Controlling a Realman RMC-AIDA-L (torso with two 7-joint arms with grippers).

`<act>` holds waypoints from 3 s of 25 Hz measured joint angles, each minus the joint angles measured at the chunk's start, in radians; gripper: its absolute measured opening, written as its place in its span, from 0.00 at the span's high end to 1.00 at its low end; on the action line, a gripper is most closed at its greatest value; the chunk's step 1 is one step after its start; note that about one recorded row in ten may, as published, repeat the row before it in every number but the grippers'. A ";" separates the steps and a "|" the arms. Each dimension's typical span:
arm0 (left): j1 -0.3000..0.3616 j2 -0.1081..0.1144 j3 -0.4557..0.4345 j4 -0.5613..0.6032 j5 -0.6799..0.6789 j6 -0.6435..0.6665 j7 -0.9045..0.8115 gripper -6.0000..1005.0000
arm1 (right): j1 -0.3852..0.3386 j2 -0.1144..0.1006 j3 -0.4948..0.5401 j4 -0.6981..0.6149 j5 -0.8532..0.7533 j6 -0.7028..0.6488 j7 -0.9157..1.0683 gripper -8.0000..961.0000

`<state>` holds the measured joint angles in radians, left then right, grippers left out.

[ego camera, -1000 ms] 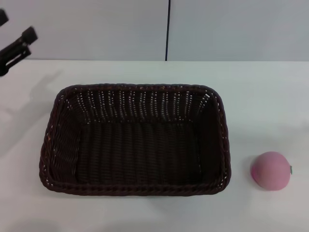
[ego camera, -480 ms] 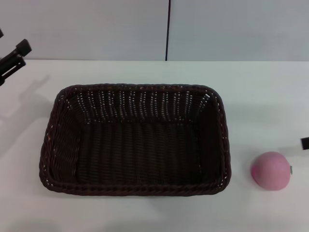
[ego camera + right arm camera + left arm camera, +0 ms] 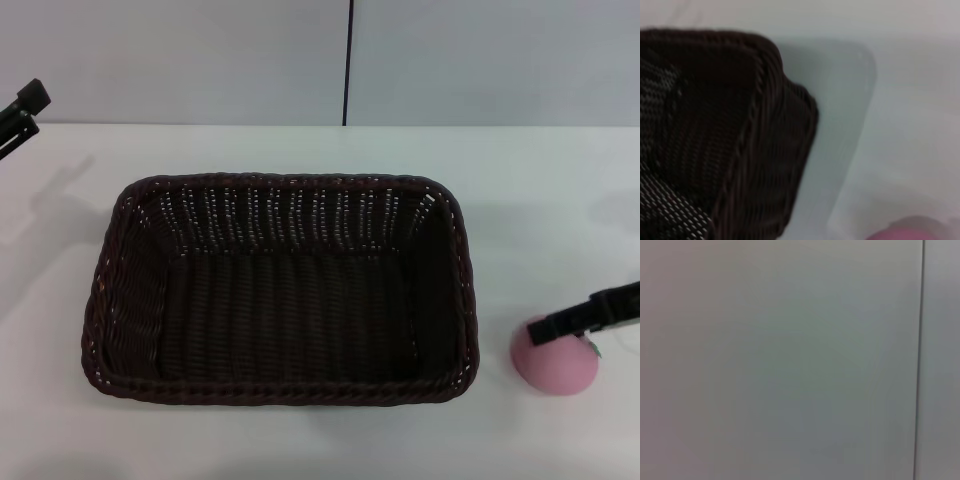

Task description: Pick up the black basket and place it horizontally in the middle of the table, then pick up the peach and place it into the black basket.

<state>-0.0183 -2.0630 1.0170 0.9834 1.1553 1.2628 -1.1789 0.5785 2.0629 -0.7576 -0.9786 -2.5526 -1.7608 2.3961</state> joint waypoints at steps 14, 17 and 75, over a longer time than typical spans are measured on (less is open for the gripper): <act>-0.006 0.000 -0.004 -0.001 -0.003 0.006 -0.001 0.22 | -0.018 0.009 -0.061 -0.067 -0.043 0.007 0.025 0.66; -0.011 -0.003 -0.005 0.000 -0.012 0.010 -0.001 0.22 | -0.031 0.010 -0.051 -0.093 0.013 0.009 0.009 0.79; -0.050 0.000 -0.220 -0.547 -0.149 0.308 0.384 0.22 | -0.443 0.020 -0.377 0.216 1.522 0.350 -1.175 0.30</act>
<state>-0.0680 -2.0627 0.7972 0.4366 1.0065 1.5713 -0.7952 0.1352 2.0832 -1.1341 -0.7629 -1.0307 -1.4104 1.2208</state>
